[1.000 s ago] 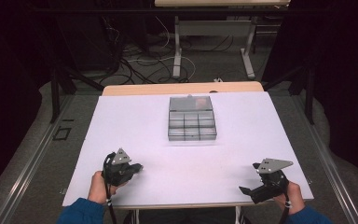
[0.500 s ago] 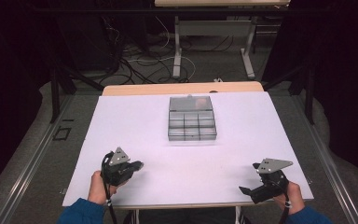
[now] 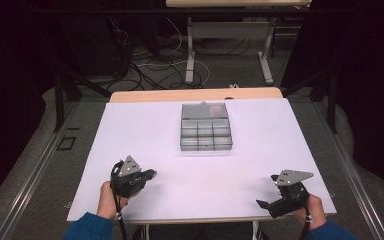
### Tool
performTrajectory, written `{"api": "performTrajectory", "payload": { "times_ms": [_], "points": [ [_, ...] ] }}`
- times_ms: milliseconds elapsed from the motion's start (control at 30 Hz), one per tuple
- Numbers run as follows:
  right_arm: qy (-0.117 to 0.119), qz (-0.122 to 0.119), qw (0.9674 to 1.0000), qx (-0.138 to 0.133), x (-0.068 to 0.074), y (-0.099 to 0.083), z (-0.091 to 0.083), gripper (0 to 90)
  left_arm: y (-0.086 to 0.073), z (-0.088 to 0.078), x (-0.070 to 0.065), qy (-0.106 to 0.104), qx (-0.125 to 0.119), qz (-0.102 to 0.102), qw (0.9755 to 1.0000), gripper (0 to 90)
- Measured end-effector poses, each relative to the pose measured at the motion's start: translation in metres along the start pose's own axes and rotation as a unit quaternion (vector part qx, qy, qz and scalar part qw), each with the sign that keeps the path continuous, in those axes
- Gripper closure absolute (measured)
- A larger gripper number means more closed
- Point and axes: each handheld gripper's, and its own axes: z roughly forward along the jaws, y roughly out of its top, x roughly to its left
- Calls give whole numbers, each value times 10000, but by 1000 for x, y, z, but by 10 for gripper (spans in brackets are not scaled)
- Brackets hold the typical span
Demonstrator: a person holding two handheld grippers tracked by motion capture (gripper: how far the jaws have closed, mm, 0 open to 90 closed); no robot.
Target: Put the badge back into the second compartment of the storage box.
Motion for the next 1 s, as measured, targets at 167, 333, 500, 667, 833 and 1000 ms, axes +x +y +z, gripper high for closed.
{"api": "performTrajectory", "payload": {
  "times_ms": [167,333,500,667,833,1000],
  "points": [
    [2,-11,10000,-1,0,0,0,4,4,3,-3,1,-87,28,10000,885],
    [-15,-52,10000,-11,-1,0,2,4,9,5,-4,-14,-142,47,9999,884],
    [-25,3,10000,-28,0,-1,2,4,14,9,-4,-20,-204,51,9998,884],
    [-22,-41,10000,-37,0,0,3,4,20,11,-3,-13,-245,43,9997,884],
    [-26,-17,10000,-35,-1,0,3,4,25,14,-2,3,-309,48,9995,884],
    [-13,-51,10000,-28,-1,0,3,4,30,16,0,-9,-366,20,9993,884]
  ]
}}
